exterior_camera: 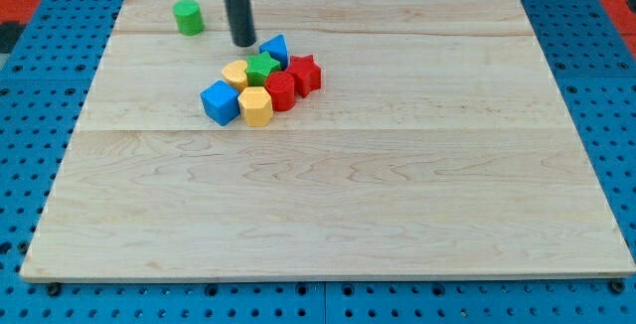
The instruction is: Move the green circle to the top of the yellow heart
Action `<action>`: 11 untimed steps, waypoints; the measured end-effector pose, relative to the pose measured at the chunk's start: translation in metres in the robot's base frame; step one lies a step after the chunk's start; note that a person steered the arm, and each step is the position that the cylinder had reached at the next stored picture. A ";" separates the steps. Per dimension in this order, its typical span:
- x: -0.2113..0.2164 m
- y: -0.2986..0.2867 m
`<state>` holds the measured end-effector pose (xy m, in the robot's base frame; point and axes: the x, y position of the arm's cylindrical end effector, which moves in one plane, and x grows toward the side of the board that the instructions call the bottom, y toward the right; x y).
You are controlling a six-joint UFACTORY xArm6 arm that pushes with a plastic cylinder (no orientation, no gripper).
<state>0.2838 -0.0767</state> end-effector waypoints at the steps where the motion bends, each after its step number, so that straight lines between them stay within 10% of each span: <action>1: -0.004 0.073; 3: -0.090 0.042; 5: -0.086 -0.161; 8: -0.014 -0.036; 11: 0.021 -0.059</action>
